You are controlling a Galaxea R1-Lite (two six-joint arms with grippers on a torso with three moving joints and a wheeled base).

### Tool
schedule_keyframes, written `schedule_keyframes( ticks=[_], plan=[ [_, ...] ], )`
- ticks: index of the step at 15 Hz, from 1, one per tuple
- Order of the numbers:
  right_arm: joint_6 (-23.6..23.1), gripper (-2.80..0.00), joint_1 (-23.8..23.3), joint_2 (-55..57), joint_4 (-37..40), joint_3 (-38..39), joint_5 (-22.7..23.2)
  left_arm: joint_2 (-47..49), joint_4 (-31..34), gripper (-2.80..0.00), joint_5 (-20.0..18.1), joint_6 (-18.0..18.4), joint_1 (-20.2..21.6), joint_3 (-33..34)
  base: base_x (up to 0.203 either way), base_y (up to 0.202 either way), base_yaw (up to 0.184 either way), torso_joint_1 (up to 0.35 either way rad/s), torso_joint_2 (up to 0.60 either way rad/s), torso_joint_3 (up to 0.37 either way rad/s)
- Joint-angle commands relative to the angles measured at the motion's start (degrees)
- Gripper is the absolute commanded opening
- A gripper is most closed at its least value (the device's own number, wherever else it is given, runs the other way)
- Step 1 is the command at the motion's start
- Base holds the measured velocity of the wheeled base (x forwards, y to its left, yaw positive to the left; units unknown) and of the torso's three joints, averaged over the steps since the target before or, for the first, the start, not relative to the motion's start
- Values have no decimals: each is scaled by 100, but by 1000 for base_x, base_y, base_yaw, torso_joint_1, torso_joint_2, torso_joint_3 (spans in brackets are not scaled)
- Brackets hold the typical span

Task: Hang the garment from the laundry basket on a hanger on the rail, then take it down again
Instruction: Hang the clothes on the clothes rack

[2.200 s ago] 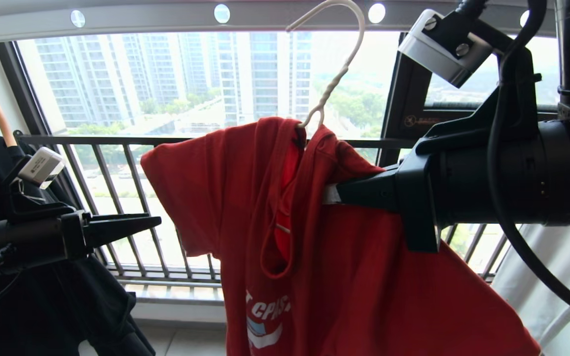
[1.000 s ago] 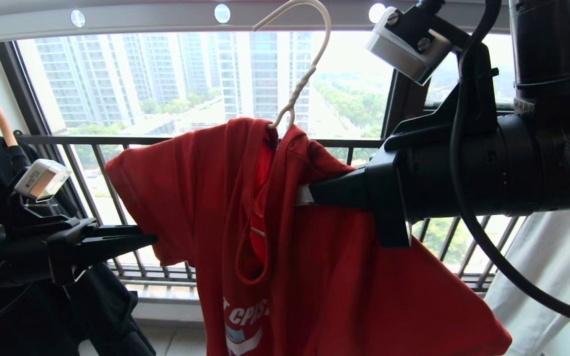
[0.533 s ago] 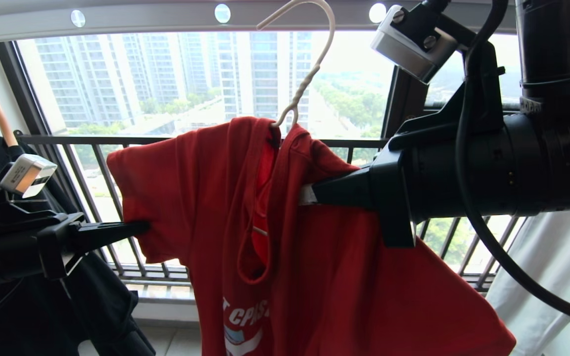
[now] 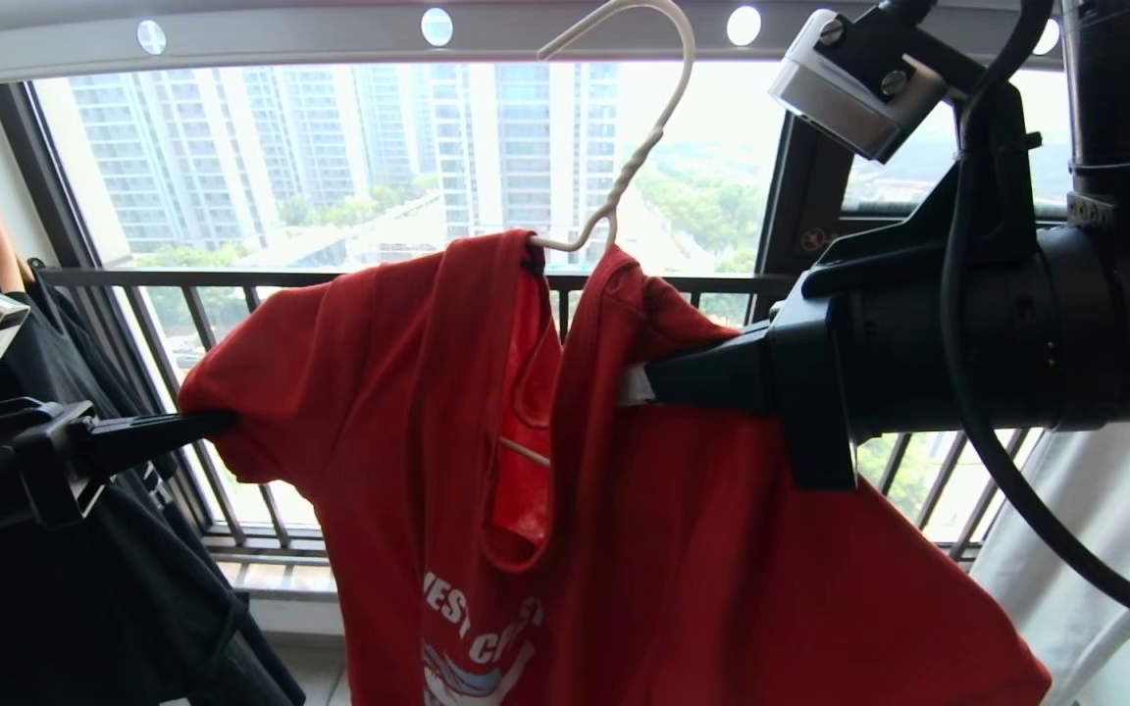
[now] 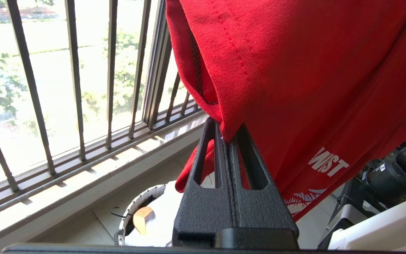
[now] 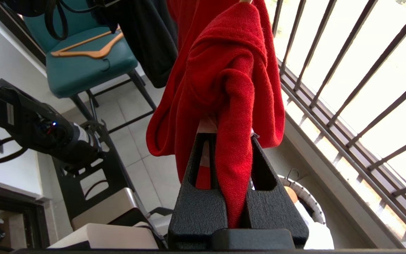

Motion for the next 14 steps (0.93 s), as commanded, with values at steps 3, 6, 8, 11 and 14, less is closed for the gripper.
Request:
schedule_keyframes(
  ticks=[3,6,8,11,14],
  plan=[
    [0,-280,-48,-24,3,28,-1,91,-23,-280,-47,-28,338,-124,0,0,0,0,0,0],
    [0,-280,-65,-16,-6,19,-2,47,-23,-280,-47,-6,314,-62,0,0,0,0,0,0],
    [0,-280,-70,-24,-6,10,-10,20,-23,-280,-49,-11,277,-53,0,0,0,0,0,0],
    [-9,-280,-65,-15,-6,-7,-10,-30,-23,-280,-56,-11,276,-45,0,0,0,0,0,0],
    [-9,-280,-72,-15,-6,-16,-18,-169,-18,0,-48,-135,276,-77,0,0,0,0,0,0]
  ],
)
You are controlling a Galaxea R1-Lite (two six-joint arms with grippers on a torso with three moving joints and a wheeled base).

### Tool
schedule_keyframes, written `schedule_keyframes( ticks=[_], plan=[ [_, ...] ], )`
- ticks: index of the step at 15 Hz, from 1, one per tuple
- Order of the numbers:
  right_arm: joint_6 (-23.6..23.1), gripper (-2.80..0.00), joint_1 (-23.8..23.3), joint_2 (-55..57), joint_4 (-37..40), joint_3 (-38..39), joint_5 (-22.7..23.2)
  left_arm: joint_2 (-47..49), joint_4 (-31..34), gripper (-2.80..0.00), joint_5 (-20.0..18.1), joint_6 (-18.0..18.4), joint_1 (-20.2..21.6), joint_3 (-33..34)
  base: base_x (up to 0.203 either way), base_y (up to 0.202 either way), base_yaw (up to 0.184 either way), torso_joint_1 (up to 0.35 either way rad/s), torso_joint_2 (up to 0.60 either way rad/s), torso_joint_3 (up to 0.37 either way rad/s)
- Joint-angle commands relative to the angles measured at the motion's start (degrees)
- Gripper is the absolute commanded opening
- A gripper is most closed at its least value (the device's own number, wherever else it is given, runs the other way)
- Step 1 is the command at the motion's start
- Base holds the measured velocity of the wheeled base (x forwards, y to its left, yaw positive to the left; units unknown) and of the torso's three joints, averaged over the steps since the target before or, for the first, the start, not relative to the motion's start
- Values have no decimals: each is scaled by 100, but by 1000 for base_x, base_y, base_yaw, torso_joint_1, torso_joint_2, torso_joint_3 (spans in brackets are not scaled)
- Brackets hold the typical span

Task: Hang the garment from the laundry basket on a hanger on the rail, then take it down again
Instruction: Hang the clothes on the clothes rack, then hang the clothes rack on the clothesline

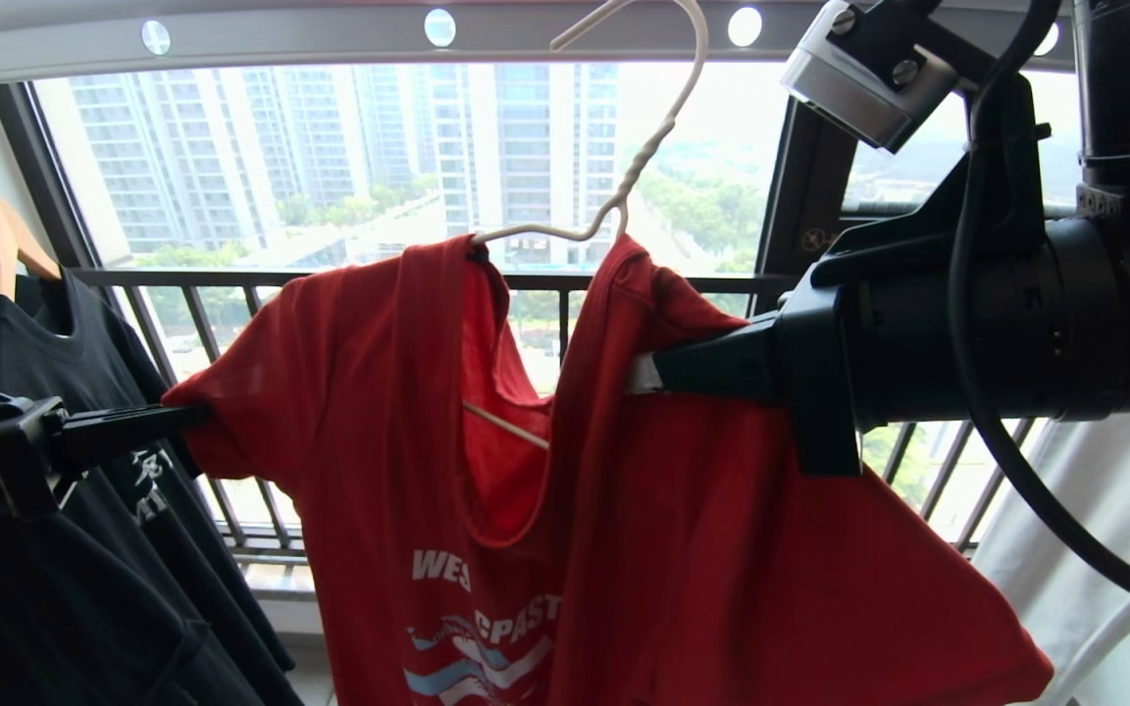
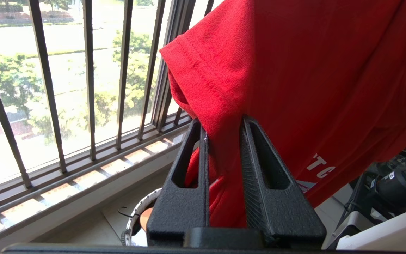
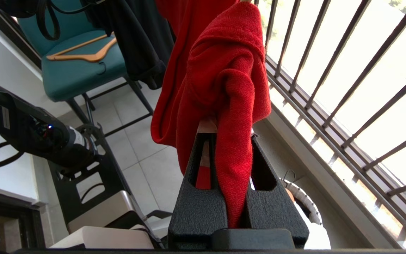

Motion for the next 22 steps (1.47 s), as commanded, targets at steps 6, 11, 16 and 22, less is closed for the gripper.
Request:
schedule_keyframes(
  ticks=[6,11,16,22],
  plan=[
    [9,-280,1,-1,18,20,-119,-964,41,0,185,-828,10,-362,0,0,0,0,0,0],
    [26,-280,5,-123,18,414,-425,-2119,45,-280,259,-1890,7,-561,0,0,0,0,0,0],
    [270,-280,5,-345,-36,639,-1465,-2799,42,-280,228,-2914,3,-820,0,0,0,0,0,0],
    [424,-280,-433,-378,-486,755,-2477,-2734,682,-280,219,-3306,1,-1347,0,0,0,0,0,0]
  ],
)
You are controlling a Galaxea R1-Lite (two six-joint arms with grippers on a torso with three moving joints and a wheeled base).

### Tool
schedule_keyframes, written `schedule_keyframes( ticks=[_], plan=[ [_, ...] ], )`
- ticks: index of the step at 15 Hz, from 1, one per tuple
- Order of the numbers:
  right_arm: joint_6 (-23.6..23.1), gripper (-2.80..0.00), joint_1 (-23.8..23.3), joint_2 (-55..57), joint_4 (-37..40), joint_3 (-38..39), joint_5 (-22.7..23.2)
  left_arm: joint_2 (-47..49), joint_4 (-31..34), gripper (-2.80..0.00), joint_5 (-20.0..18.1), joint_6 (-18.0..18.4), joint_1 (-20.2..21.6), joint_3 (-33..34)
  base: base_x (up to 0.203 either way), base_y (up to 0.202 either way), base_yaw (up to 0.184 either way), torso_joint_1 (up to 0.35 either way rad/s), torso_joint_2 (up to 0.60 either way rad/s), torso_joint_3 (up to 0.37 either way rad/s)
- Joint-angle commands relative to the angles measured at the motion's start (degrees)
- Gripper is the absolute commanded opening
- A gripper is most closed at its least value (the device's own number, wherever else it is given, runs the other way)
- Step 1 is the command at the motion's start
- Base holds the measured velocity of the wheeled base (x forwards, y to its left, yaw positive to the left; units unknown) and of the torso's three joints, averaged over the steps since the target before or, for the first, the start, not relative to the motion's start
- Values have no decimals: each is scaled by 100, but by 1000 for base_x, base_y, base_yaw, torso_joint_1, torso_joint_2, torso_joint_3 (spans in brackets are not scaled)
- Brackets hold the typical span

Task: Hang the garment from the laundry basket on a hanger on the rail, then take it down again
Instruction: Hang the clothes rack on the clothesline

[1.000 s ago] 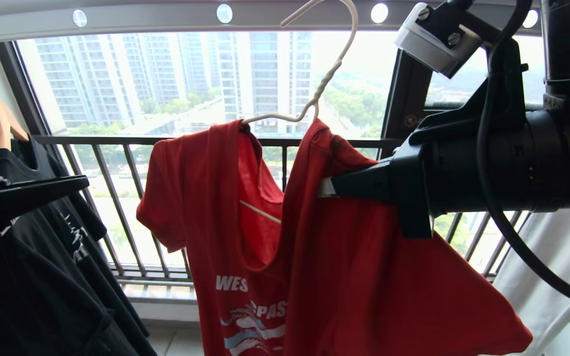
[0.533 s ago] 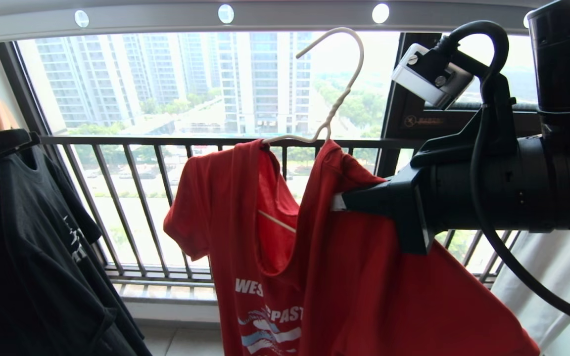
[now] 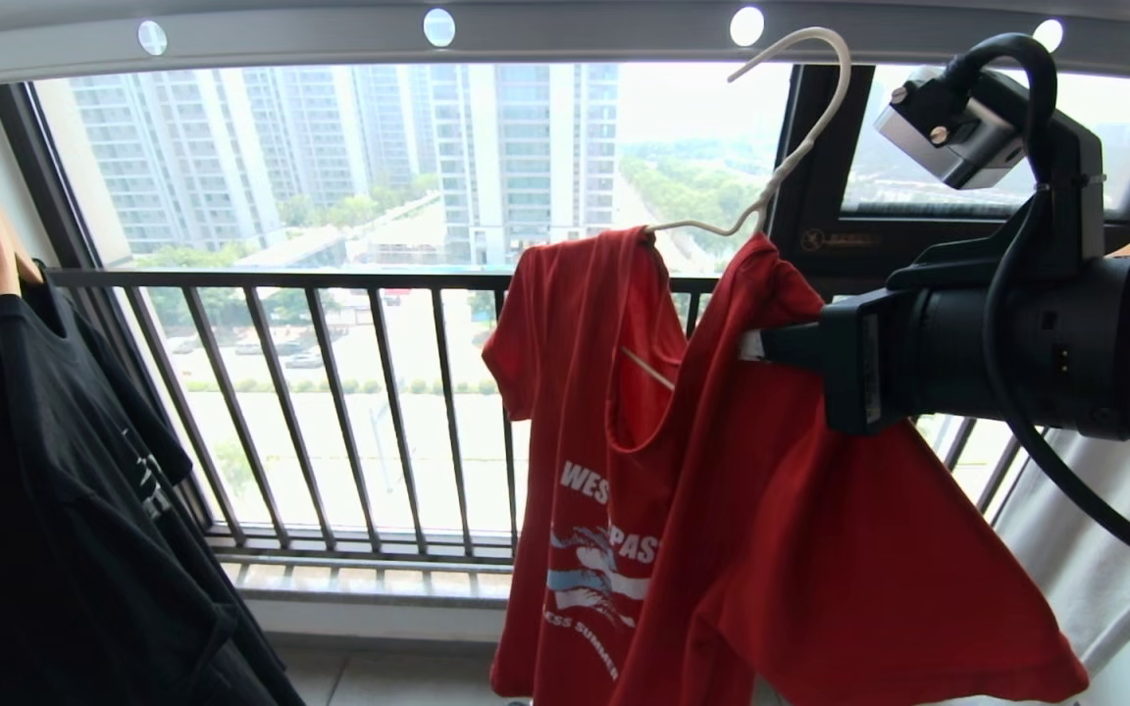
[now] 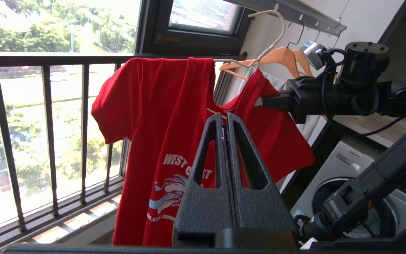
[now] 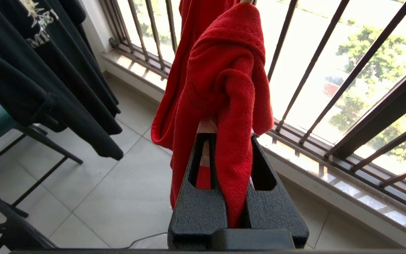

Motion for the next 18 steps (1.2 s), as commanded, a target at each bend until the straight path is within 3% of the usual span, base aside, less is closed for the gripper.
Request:
schedule_keyframes(
  ticks=[1,4,13,18],
  plan=[
    [-39,-280,-223,79,-161,-21,-147,-15,526,-280,-30,-39,2,-329,0,0,0,0,0,0],
    [-257,-280,-428,226,-177,-303,-169,24,1267,-280,-17,-39,-4,-704,0,0,0,0,0,0],
    [-640,-280,-967,997,-184,-1028,-162,-11,1236,-280,0,-39,2,-695,0,0,0,0,0,0],
    [-800,-280,-1009,1214,-175,-1238,-162,-37,1218,-280,9,-31,3,-686,0,0,0,0,0,0]
  ],
)
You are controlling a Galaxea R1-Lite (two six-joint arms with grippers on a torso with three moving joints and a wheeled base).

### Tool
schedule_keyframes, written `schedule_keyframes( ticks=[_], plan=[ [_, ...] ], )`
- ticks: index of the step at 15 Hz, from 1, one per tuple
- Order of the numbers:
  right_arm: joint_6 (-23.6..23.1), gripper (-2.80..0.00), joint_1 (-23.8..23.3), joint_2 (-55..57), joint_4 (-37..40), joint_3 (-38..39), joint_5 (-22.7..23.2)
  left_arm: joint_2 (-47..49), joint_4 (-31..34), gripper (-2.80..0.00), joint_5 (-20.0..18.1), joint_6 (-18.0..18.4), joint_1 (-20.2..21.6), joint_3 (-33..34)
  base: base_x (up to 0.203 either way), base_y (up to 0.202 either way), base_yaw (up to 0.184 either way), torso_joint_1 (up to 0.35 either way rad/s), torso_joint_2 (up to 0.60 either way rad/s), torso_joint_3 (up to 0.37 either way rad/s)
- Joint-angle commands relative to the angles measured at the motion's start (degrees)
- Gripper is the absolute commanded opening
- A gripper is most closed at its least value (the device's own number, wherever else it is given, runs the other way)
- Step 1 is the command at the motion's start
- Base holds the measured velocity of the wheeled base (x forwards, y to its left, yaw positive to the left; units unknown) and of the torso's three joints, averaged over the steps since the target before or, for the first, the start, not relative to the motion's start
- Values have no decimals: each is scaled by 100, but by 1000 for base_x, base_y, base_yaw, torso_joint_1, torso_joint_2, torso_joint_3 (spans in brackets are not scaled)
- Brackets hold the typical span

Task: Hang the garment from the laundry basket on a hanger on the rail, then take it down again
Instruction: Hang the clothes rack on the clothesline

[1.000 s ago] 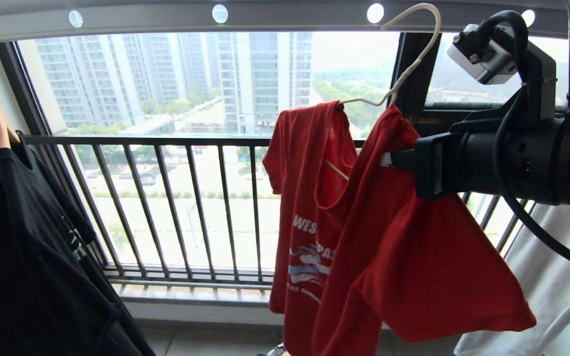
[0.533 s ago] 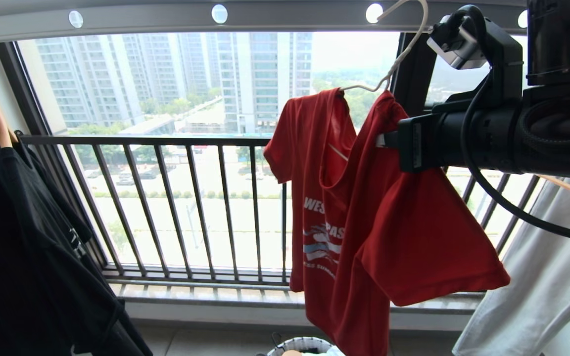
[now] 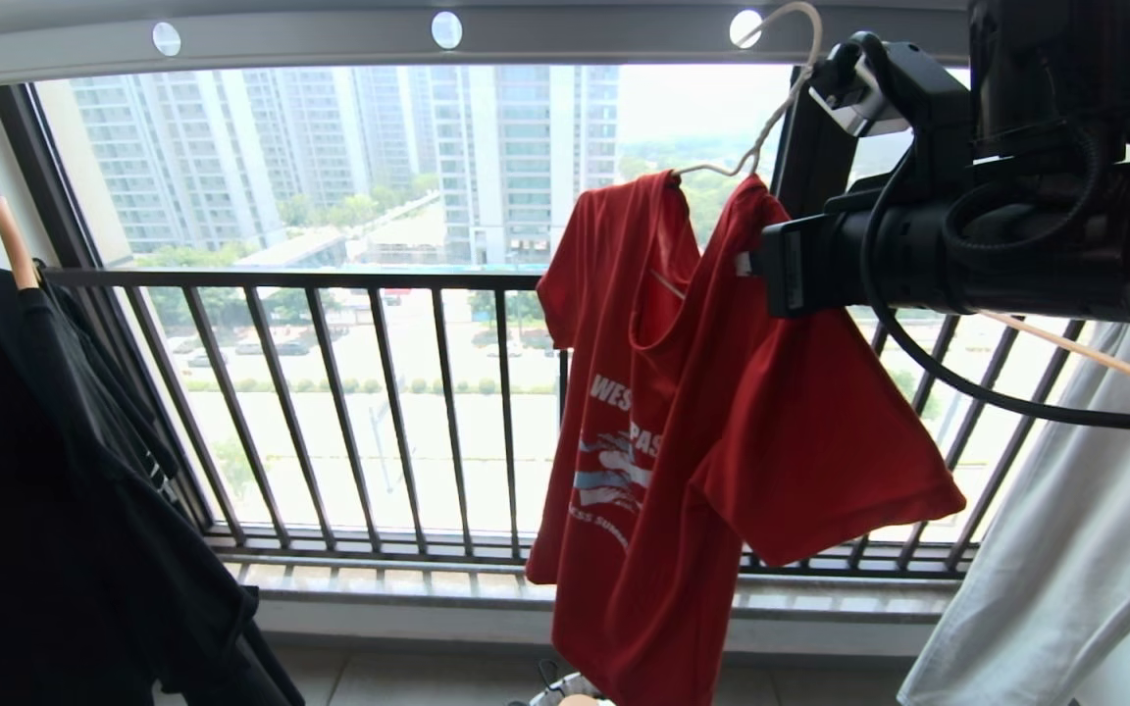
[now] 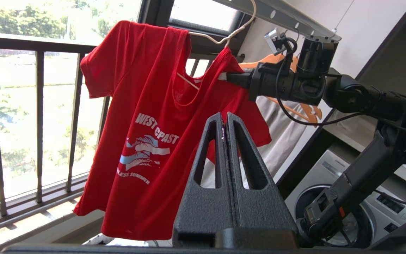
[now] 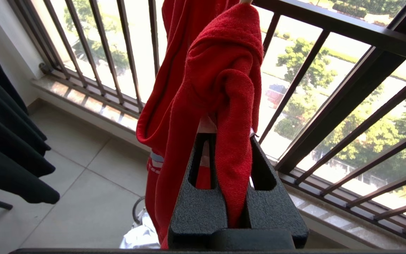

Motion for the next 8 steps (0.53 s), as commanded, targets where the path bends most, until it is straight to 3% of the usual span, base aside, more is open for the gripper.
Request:
schedule_keyframes(
  ticks=[1,7,8],
  plan=[
    [-48,-280,-5,153,19,-87,-6,5,-17,-280,-36,-23,3,3,0,0,0,0,0,0],
    [-176,-280,-5,188,261,-116,-67,-39,-17,-280,-23,-23,3,3,0,0,0,0,0,0],
    [-176,0,-5,171,270,-104,-67,-39,-17,-280,-16,-23,3,-6,0,0,0,0,0,0]
  ],
)
